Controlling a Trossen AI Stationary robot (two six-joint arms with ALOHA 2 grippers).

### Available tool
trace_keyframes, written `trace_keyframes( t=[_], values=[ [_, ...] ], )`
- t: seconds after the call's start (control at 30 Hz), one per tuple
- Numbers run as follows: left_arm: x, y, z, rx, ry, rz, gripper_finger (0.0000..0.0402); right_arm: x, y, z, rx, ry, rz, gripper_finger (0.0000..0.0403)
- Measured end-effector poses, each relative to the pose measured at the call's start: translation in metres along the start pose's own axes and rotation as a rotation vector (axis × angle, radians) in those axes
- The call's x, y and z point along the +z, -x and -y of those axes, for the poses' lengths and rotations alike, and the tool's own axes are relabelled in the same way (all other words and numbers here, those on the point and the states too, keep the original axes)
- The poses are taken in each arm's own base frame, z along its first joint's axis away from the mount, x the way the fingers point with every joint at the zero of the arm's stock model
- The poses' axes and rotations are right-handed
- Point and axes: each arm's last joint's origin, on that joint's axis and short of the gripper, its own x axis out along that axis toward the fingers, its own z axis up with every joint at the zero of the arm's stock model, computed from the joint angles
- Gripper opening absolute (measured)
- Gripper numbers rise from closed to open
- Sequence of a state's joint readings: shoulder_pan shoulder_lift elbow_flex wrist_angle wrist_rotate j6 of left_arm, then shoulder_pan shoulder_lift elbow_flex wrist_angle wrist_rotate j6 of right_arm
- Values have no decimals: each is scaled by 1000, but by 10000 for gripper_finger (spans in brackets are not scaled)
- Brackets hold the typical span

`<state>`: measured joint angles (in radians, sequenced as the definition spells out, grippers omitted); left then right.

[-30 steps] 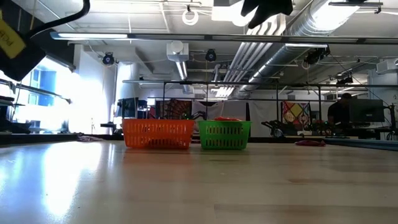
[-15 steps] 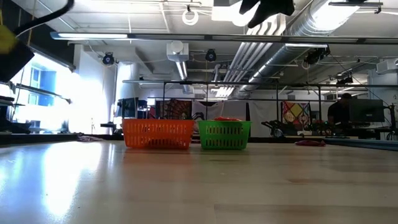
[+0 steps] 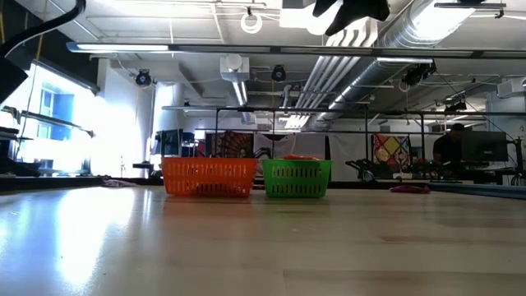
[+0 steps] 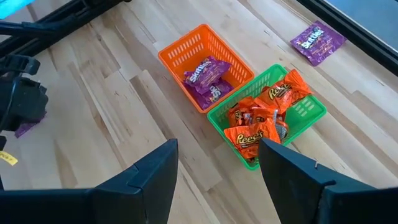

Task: Sort candy by brand, put in halloween buckets
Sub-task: Put the violet candy into the orange bin

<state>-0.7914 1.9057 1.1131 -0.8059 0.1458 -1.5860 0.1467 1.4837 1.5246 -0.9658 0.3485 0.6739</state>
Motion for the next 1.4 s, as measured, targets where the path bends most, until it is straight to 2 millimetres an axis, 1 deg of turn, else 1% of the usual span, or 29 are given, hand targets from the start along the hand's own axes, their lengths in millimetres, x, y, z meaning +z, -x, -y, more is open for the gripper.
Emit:
trace_keyframes(
  t=[0.1,0.13,0.17,0.2,0.3,0.33,0.43,0.5,0.63,0.77,0.87,1.0,1.13,1.3,1.4],
  values=[
    [-3,-1,0,5,-32,10,42,0,0,0,0,0,0,216],
    [-4,0,0,3,-39,15,23,0,0,0,0,0,0,216],
    [-4,1,-1,-3,-42,22,13,0,0,0,0,0,-1,216],
    [-4,4,-2,-10,-44,27,11,0,0,0,0,0,-1,216],
    [-4,20,-9,-34,-53,66,5,0,0,0,0,1,-1,216],
    [-4,27,-13,-38,-56,89,2,0,0,0,0,2,0,216],
    [-3,58,-23,-108,-49,161,0,0,0,0,0,16,-1,216],
    [-1,72,-33,-107,-36,198,0,0,0,0,-1,24,-1,216],
    [6,103,-50,-179,-6,283,0,0,0,0,-1,26,-1,216],
    [19,120,-64,-200,3,369,0,0,0,0,-1,24,-1,216],
    [34,131,-71,-213,-1,426,0,0,0,0,-1,24,-1,216],
    [61,141,-78,-215,-13,512,0,0,0,0,-1,24,-1,216],
    [95,152,-86,-214,-34,610,0,0,0,1,-4,25,1,216],
    [141,162,-108,-144,-49,713,0,1,0,1,-23,19,15,216],
    [164,167,-122,-97,-90,758,0,1,0,1,-26,18,18,216]
  ],
)
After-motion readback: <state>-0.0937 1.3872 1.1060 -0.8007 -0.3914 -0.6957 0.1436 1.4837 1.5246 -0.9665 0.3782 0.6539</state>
